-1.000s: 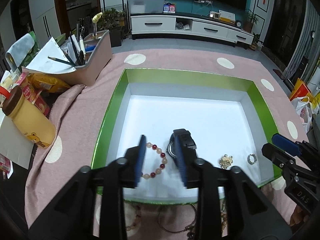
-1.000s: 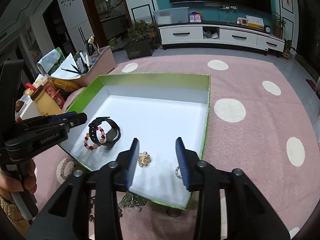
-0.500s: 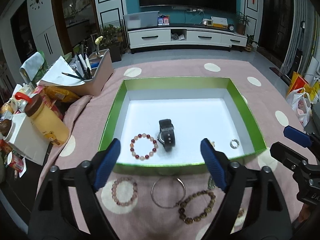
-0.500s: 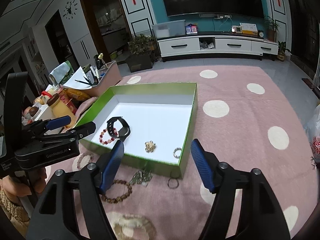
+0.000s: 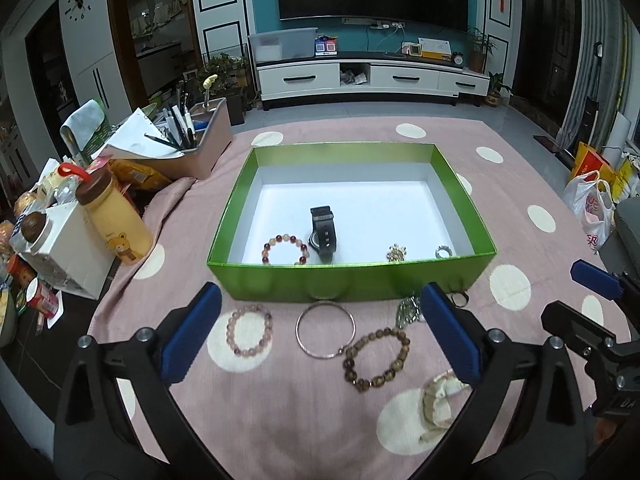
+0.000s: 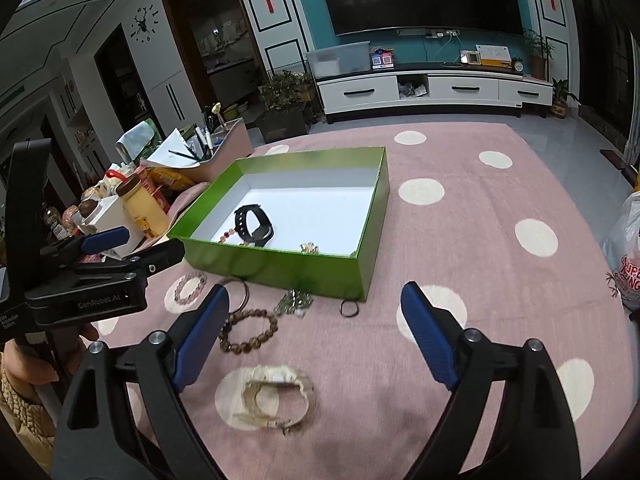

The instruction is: Organize jewelry

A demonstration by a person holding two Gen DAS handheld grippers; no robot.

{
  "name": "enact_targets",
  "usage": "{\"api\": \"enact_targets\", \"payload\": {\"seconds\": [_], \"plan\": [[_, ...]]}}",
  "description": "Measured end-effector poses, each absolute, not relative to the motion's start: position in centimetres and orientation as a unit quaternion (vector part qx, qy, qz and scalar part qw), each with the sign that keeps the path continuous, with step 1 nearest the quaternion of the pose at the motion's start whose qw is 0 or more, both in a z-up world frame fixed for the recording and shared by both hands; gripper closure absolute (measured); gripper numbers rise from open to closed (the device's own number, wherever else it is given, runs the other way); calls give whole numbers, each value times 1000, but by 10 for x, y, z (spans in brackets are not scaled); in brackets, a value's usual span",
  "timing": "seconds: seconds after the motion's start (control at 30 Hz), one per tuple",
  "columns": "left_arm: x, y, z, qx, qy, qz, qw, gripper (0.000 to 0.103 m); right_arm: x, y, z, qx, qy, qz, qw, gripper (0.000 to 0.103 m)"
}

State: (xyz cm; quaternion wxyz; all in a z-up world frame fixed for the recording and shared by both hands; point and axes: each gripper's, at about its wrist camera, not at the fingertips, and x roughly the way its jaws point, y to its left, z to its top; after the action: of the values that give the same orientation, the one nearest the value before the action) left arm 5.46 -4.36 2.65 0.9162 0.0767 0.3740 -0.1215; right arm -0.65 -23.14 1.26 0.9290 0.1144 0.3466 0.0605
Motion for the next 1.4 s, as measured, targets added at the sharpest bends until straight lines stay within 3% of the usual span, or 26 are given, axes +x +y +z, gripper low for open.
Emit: {"api": "enact_targets", "payload": {"seconds": [0.67,1.13,1.27,1.4], "plan": [[9,-2,19,30,387,-110,915,2,-45,-236,17,131,346,46,928,11],[4,73,-10,-103,416,-138,893,2,-51,-256,1,147,355,25,923,11],[-1,63,-1,-83,392,-172,900,2,-48,-262,-3,151,357,23,922,11],[4,40,-5,-45,429,-225,874,2,-45,-264,-8,148,359,20,921,11]]}}
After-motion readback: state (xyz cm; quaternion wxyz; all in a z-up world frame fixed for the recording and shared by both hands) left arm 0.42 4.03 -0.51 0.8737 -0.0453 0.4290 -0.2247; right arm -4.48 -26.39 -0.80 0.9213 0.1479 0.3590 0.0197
